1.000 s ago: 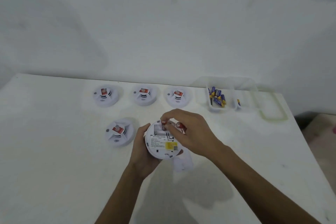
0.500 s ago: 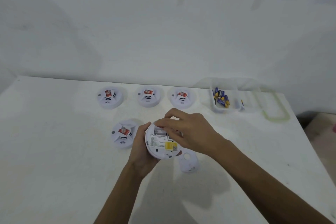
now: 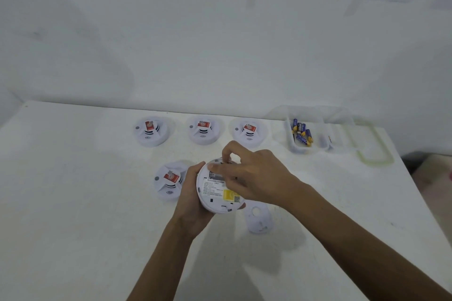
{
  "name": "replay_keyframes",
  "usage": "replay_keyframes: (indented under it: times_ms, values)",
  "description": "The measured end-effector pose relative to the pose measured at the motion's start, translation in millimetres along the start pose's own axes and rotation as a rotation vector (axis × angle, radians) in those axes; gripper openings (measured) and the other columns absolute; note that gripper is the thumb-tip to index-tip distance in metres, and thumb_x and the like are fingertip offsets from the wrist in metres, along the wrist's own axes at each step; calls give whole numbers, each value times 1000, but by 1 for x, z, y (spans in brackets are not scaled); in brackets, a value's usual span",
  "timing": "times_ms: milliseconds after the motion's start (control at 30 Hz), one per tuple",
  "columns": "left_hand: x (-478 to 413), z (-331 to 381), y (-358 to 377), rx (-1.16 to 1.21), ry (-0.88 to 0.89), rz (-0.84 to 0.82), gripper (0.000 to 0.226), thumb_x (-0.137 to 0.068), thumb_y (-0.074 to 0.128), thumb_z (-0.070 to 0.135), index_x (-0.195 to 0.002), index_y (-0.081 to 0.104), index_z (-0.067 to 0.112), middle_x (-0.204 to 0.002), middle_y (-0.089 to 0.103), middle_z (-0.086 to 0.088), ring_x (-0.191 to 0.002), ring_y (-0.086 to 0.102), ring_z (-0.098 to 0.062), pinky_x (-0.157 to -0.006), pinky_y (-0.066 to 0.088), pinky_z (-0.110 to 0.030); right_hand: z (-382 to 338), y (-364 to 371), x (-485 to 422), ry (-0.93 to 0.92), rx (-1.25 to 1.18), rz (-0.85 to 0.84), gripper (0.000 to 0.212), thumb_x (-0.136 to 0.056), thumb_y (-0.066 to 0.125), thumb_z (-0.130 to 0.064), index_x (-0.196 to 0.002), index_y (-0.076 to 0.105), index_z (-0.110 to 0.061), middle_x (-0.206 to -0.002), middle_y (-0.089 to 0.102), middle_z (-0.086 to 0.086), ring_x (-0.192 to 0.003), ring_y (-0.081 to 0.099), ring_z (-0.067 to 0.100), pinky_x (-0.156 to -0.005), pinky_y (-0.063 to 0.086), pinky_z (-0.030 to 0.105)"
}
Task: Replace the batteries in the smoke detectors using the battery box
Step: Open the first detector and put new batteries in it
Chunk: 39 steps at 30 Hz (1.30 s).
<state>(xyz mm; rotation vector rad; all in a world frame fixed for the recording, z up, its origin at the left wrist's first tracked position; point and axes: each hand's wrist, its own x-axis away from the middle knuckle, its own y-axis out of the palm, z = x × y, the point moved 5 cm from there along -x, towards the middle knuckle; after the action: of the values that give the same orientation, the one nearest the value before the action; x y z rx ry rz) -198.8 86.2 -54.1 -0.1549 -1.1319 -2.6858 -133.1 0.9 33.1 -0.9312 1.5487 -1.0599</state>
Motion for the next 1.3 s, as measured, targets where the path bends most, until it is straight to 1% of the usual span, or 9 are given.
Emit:
replay_keyframes:
  times_ms: [167, 300, 367, 467, 567, 700, 933, 1133, 1300]
  values:
    - [0, 0, -4, -20, -39, 30, 45, -59, 76, 59, -90, 76, 27, -94, 74, -7, -84, 71, -24, -77, 58, -43, 0, 5, 5, 26, 5, -31, 32, -87, 48, -34, -109, 70, -26, -101, 61, 2, -51, 27, 8, -46, 14, 10]
    - [-1, -2, 5, 39, -115, -44, 46, -86, 33, 42, -92, 77, 28, -93, 75, -2, -86, 72, -16, -75, 58, -29, 5, 2, 15, 123, -114, -50, 37, -86, 46, -35, -115, 67, -27, -105, 58, 1, -53, 34, 5, -44, 35, 16]
    - [2, -1, 7, 67, -82, -29, 39, -79, 44, 45, -80, 79, 26, -85, 75, -5, -78, 72, -20, -69, 59, -35, 8, -4, 19, 217, -220, -50, 45, -85, 39, -35, -123, 62, -24, -105, 53, -2, -55, 39, 1, -51, 33, 11]
    - [-2, -4, 1, 23, -49, -43, 47, -59, 77, 55, -94, 77, 23, -100, 73, -10, -91, 70, -27, -82, 55, -49, 11, -12, 24, 333, -366, -14, 48, -84, 27, -36, -118, 53, -16, -94, 45, -11, -68, 47, -3, -54, 37, 11]
    - [-4, -5, 1, 65, -57, -77, 55, -51, 83, 55, -96, 76, 23, -100, 73, -10, -90, 70, -27, -77, 57, -49, 11, -11, 23, 459, -500, 40, 23, -93, 33, -27, -109, 46, -16, -79, 45, -19, -73, 51, -3, -57, 40, 14]
    - [-1, -4, 6, 98, -68, -44, 44, -58, 76, 50, -91, 77, 22, -97, 74, -10, -87, 71, -27, -73, 58, -47, 9, -5, 20, 525, -652, 133, 20, -97, 48, -16, -110, 39, -28, -103, 63, -11, -91, 60, -2, -72, 51, 13]
    - [2, 6, 15, 119, -17, 25, 36, -54, 54, 45, -70, 79, 25, -77, 75, -4, -68, 72, -18, -54, 57, -29, 5, 0, 25, 494, -519, 415, 17, -89, 53, -35, -102, 55, -23, -99, 57, -7, -94, 56, 3, -82, 48, 11]
    - [-1, 1, 3, 142, -53, 123, 47, -78, 35, 43, -75, 79, 25, -82, 75, -6, -71, 72, -21, -59, 59, -34, 5, 10, 33, 633, -470, 479, 23, -87, 61, -36, -99, 63, -17, -93, 64, -9, -84, 55, -5, -79, 42, 2]
    - [1, 4, 8, 123, -32, 81, 40, -65, 49, 47, -77, 79, 23, -84, 75, -7, -73, 73, -22, -58, 58, -33, 4, 20, 38, 736, -492, 506, 30, -80, 63, -40, -96, 66, -15, -94, 70, -1, -80, 60, 4, -75, 43, -2]
